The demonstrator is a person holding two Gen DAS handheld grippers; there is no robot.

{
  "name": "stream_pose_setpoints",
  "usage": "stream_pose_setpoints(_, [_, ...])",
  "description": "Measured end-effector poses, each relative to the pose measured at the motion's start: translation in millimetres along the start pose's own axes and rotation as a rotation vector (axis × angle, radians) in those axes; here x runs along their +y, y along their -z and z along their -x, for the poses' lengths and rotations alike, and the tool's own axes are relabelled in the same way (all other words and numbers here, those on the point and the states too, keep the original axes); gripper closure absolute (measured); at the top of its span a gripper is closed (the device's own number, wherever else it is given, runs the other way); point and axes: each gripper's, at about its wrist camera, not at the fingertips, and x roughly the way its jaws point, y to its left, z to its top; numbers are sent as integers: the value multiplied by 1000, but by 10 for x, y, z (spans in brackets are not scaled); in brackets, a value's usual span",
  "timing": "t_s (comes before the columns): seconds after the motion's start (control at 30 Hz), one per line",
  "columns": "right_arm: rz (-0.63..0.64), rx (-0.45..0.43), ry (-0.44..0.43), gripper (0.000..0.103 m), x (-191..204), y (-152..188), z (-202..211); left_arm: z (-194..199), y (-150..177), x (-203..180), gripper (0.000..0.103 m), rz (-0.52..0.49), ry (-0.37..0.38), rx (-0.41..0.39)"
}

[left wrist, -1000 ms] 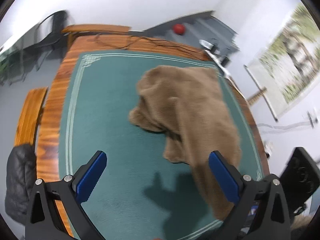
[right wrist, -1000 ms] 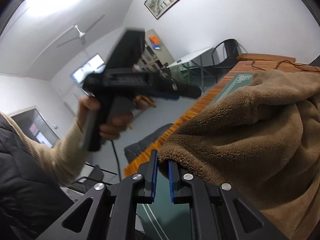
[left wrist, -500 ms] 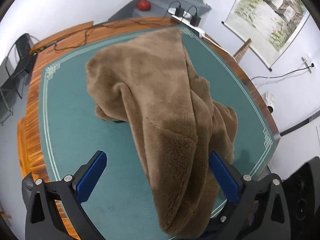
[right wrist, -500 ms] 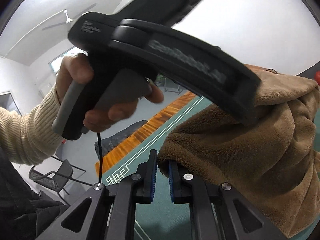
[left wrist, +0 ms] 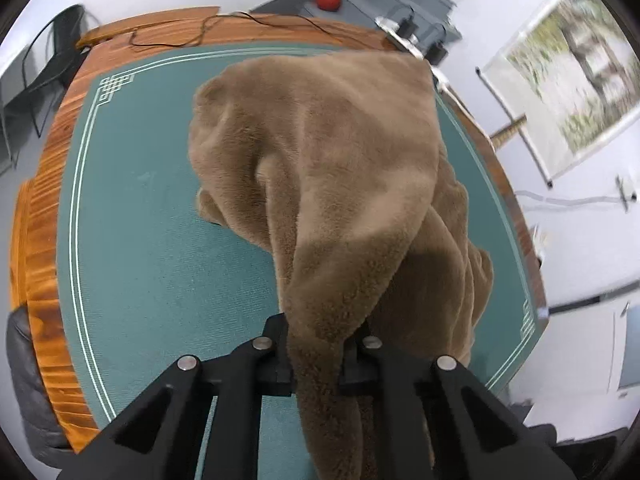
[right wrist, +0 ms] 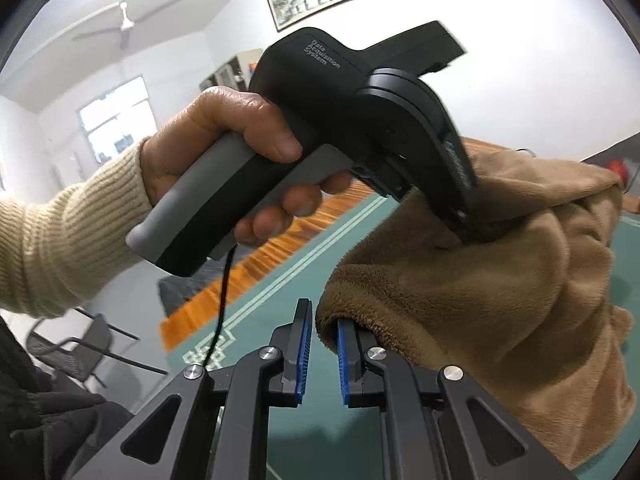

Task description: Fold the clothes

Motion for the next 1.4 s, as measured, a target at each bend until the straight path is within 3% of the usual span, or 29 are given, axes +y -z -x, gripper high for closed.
stream_pose_setpoints(0.17, [19,34,149,90,-84,201,88,325,-22,274,91,105,29,-115])
stream_pose_setpoints(0.23, [29,81,266,90,-196,385,121,416,-29,350,91,122,34,-139])
stream_pose_setpoints(0.47, [53,253,686,90,-723,953,324,488,33,391,91,122,58,-145])
stream_pose_setpoints(0.6, [70,274,868,90,-1006,1044,521,530,19,389,91,125,64,-149])
stream_pose_setpoints(0.63, [76,276,909,81,-1046,1037,514,548,20,386,91,123,65,-151])
stream_pose_setpoints(0.73, [31,235,956,12,-1108,1027,612,612,23,379,90,115,64,-158])
stream_pose_setpoints(0.83, [61,223,961,11,-1050,1018,556,654,24,390,90,114,66,-162])
stream_pose_setpoints(1.07, [451,330,1031,11,-816,1290,52,787,17,404,90,107,93,-185])
stream_pose_setpoints(1.17, [525,348,1042,11,-864,1298,-159,870,18,361,90,93,102,-201])
stream_pose_setpoints(1.27, [581,312,1054,11,-924,1197,-321,936,26,343,90,89,105,-212])
stream_pose_setpoints(1.4, [526,321,992,12,-1111,1014,-469,995,58,343,90,88,96,-229])
